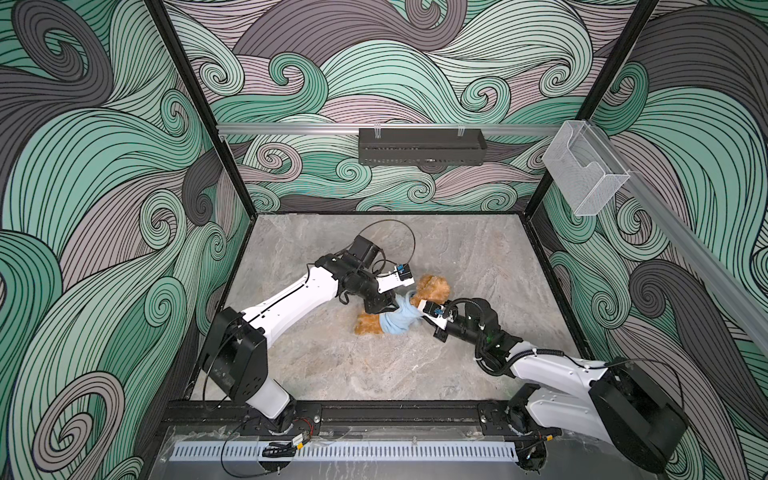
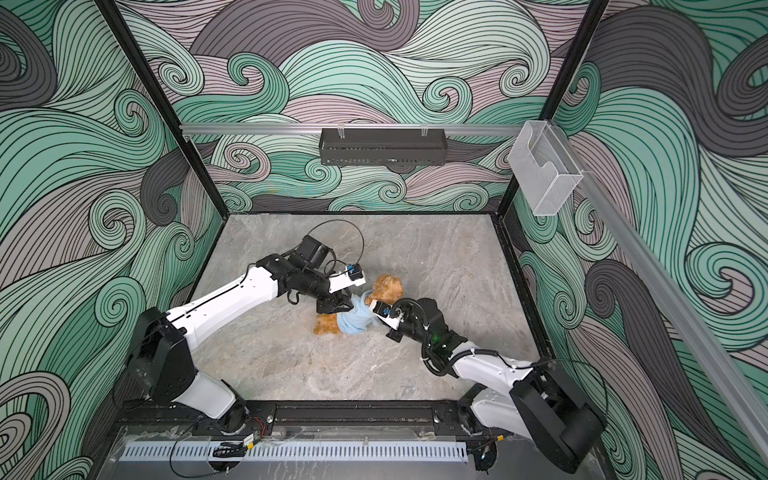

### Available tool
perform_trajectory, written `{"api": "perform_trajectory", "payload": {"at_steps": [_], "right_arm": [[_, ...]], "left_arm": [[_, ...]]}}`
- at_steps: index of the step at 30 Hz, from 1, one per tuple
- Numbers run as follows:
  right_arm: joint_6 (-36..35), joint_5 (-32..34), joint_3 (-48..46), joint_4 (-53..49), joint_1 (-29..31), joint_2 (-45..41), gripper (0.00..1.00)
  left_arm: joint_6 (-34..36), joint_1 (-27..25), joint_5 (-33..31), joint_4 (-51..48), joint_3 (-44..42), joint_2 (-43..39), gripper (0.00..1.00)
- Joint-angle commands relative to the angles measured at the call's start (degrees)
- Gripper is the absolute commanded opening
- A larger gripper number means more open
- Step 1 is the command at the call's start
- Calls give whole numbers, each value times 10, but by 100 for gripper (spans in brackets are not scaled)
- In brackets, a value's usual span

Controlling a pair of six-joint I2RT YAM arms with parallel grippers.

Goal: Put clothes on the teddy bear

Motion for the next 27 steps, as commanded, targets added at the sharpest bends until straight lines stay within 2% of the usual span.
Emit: {"api": "perform_trajectory", "payload": {"at_steps": [1, 5, 7, 8, 10, 14, 16, 20, 24, 27], "right_arm": [[34, -12, 37, 110, 4, 13, 0], [78, 4, 44, 168, 4, 40, 0], [104, 22, 42, 193, 4, 48, 0], [113, 39, 40, 196, 4, 50, 0], [113, 66, 34, 181, 4, 45, 0], [110, 102, 11, 151, 3, 35, 0], [117, 115, -1, 144, 1, 28, 0], [130, 128, -16, 136, 1, 16, 0], [136, 129, -21, 146, 1, 13, 0], [146, 145, -26, 160, 2, 14, 0]], "left_arm": [[9, -22, 37, -39, 8, 31, 41], [-18, -31, 68, -6, 5, 32, 25], [-28, -31, 77, 2, 5, 23, 4], [-41, -31, 63, -2, 12, 13, 0], [-81, -21, 37, 19, 10, -17, 0], [-204, 18, -4, 204, -77, -137, 0], [-233, 28, -30, 268, -110, -176, 0], [-305, 64, -57, 283, -109, -195, 0], [-352, 72, -89, 312, -125, -201, 0], [-401, 79, -144, 308, -129, -199, 0]]}}
